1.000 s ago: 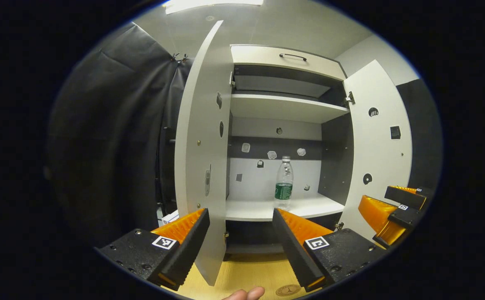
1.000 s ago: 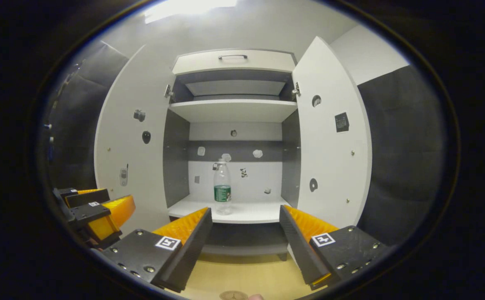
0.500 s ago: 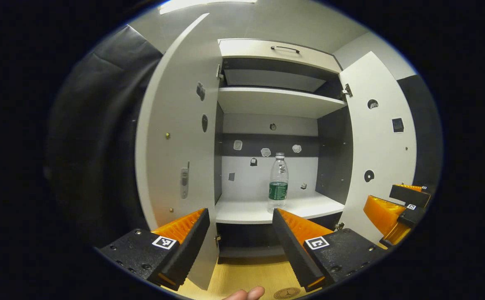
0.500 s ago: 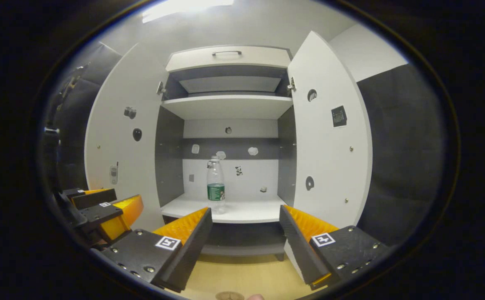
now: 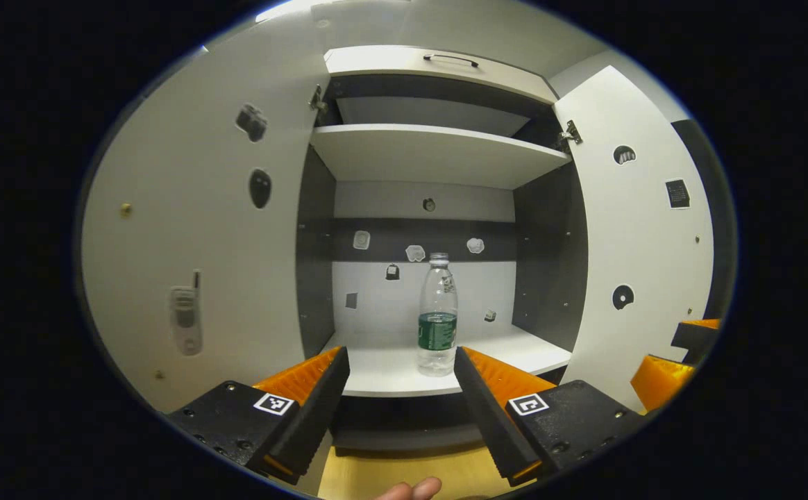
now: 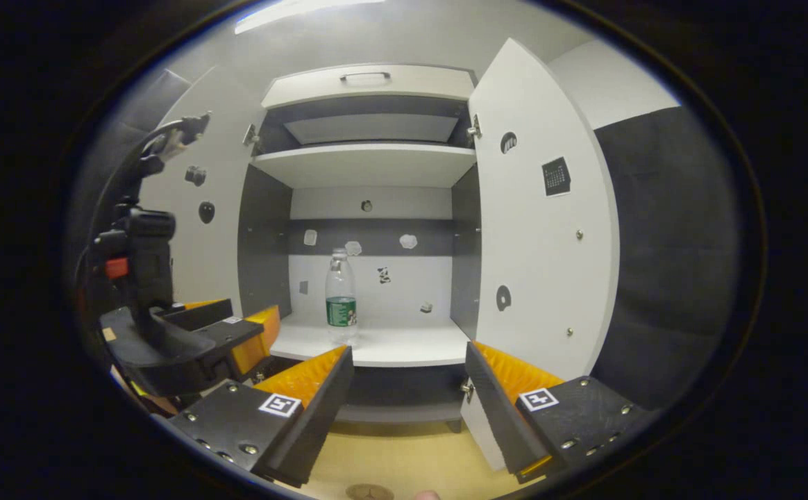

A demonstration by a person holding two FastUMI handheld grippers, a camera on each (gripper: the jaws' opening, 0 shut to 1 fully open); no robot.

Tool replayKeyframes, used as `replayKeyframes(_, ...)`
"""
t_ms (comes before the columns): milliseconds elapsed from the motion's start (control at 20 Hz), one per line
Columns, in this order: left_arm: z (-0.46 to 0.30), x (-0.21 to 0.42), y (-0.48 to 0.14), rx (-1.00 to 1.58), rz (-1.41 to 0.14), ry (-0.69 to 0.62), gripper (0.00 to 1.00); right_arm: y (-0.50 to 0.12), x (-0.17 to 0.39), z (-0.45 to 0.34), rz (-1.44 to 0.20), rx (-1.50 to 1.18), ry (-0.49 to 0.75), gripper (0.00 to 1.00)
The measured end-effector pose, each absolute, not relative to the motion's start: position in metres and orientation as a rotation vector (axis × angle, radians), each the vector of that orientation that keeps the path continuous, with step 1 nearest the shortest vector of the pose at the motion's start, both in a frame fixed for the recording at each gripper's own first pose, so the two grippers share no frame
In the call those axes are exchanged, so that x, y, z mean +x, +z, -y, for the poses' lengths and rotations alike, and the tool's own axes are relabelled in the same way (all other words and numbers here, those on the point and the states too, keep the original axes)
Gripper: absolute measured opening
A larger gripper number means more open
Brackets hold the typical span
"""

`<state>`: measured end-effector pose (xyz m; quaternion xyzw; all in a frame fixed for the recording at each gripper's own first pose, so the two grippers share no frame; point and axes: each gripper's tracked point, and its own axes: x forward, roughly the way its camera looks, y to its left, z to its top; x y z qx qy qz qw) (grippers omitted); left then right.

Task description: Grasp the bottle in the cabinet with the left hand and place it on the coaster, then close the right door with the right hand and the left door with the left hand.

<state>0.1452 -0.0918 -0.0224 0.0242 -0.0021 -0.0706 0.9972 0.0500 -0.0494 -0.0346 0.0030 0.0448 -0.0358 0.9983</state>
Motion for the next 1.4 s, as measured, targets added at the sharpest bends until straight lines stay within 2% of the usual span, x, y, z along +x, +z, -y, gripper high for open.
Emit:
replayKeyframes(450,0.131,0.226,-0.035,0.048,-0.003,-0.191,0.96,-0.046,0.060,0.083,-0.131,-0.002,-0.131,0.99)
replayKeyframes(500,0.134,0.234,-0.036,0.052,-0.003,-0.194,0.99,-0.047,0.060,0.086,-0.135,-0.004,-0.137,0.99)
replayKeyframes(550,0.137,0.243,-0.037,0.055,-0.002,-0.196,0.96,-0.048,0.061,0.089,-0.139,-0.009,-0.144,0.98)
replayKeyframes(850,0.145,0.289,-0.039,0.066,0.000,-0.184,0.96,-0.056,0.065,0.100,-0.170,-0.034,-0.159,0.98)
replayKeyframes(1400,0.153,0.331,-0.047,0.059,-0.013,-0.161,0.96,-0.065,0.075,0.092,-0.193,-0.006,-0.113,0.99)
